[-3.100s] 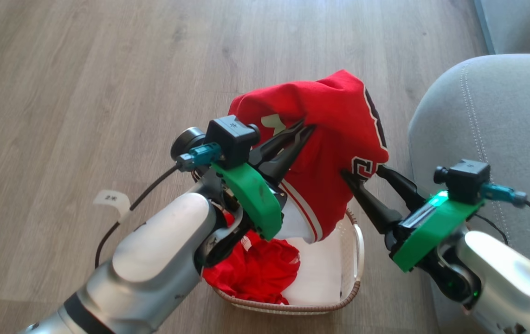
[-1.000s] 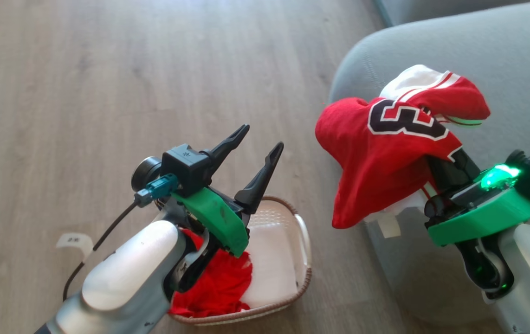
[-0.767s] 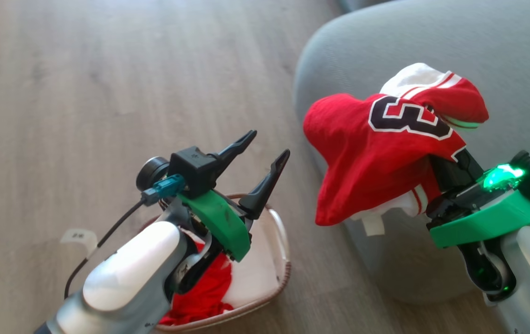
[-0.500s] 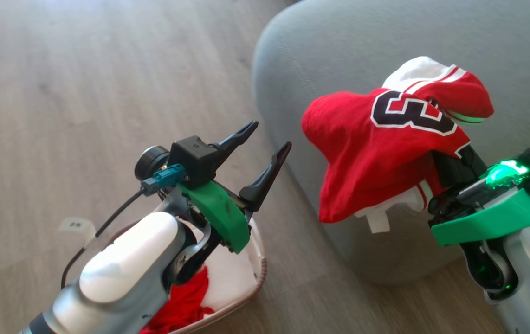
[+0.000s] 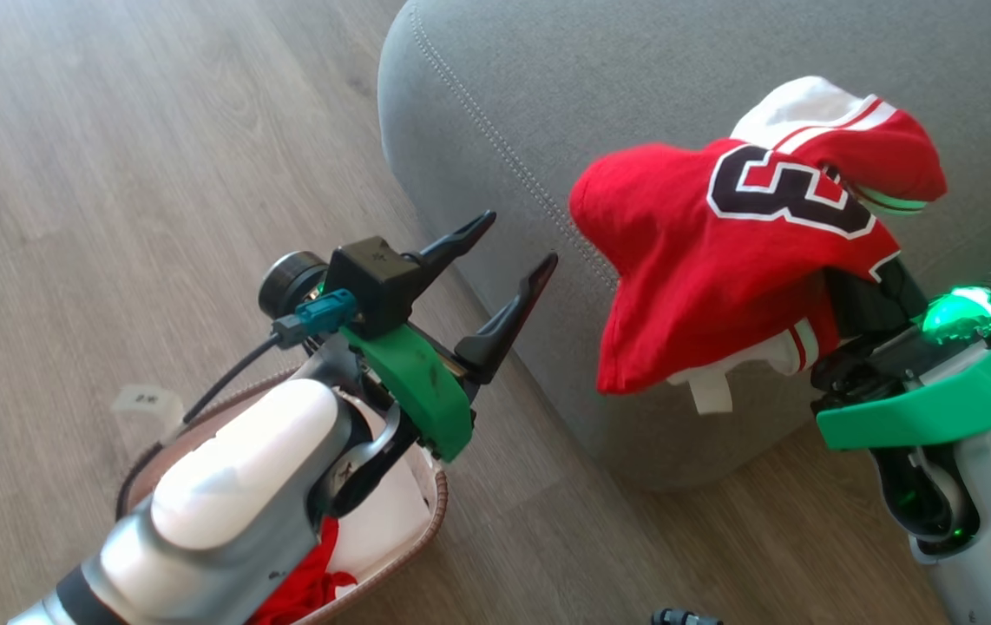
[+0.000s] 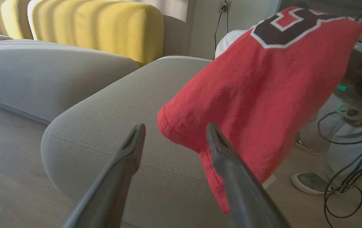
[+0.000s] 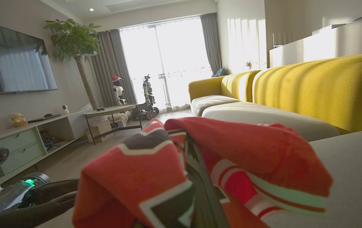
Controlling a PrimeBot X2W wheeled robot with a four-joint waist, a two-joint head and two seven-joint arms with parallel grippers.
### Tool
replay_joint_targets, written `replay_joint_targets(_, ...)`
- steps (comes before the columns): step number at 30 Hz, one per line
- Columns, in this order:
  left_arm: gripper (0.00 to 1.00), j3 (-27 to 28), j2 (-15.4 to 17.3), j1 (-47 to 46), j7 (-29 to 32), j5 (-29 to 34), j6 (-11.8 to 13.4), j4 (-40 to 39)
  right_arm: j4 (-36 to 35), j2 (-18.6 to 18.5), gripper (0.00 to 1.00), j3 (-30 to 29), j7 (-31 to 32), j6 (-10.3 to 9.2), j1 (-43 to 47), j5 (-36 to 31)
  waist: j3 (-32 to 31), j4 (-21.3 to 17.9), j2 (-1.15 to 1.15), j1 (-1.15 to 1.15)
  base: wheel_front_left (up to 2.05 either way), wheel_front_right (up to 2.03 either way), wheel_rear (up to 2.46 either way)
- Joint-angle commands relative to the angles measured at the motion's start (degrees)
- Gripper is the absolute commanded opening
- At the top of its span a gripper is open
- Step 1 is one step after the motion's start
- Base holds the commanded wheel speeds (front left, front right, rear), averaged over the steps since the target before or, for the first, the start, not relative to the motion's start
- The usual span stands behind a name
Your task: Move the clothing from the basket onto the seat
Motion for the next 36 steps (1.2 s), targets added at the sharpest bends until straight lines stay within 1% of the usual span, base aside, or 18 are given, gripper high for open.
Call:
replay_joint_targets(1, 1.00, 1.9, 0.6, -3.7, 0.1, 0.5, -0.2, -1.3, -2.2, -0.5, 0.00, -0.1, -0.4, 0.42, 0.5, -0.6, 0.2, -0.1, 0.00, 0.00, 0.00, 0.00, 0.00)
replay_joint_targets(8, 1.00, 1.2, 0.5, -5.2, 0.6, 1.1, -0.7, -0.9, -2.2, -0.3, 0.00, -0.5, -0.4, 0.42, -0.9, -0.7, 2.4, -0.3, 0.00, 0.00, 0.00, 0.00, 0.00)
replay_joint_targets(14, 1.00, 0.6, 0.9, -6.6, 1.9, 2.0, -0.5, -2.1, 0.7, -1.8, 0.00, -0.1, -0.4, 0.42, -6.7, 1.0, 5.2, -0.3, 0.00, 0.00, 0.00, 0.00, 0.00)
replay_joint_targets(21, 1.00, -0.7, 0.3, -9.3, 4.1, 3.1, -0.9, -4.0, 5.5, -6.1, 0.00, -1.6, -0.4, 0.42, -14.4, 2.6, 9.7, 2.0, 0.00, 0.00, 0.00, 0.00, 0.00)
replay_joint_targets(24, 1.00, -1.1, 0.0, -10.6, 4.9, 3.5, -1.1, -4.4, 8.0, -7.7, 0.00, -3.3, -0.4, 0.42, -17.2, 3.5, 11.7, 3.1, 0.00, 0.00, 0.00, 0.00, 0.00)
replay_joint_targets(30, 1.00, -1.8, -0.5, -13.1, 6.3, 4.2, -1.8, -4.7, 14.0, -10.2, 0.00, -6.0, -0.4, 0.42, -23.1, 4.5, 15.7, 4.7, 0.00, 0.00, 0.00, 0.00, 0.00)
replay_joint_targets(31, 1.00, -1.8, -0.5, -13.1, 6.3, 4.2, -1.8, -4.7, 14.0, -10.2, 0.00, -6.0, -0.4, 0.42, -23.1, 4.5, 15.7, 4.7, 0.00, 0.00, 0.00, 0.00, 0.00)
replay_joint_targets(36, 1.00, -3.0, -1.5, -15.4, 7.3, 5.2, -2.6, -5.2, 20.5, -12.4, 0.00, -9.9, -0.4, 0.42, -27.3, 4.9, 19.3, 6.4, 0.00, 0.00, 0.00, 0.00, 0.00)
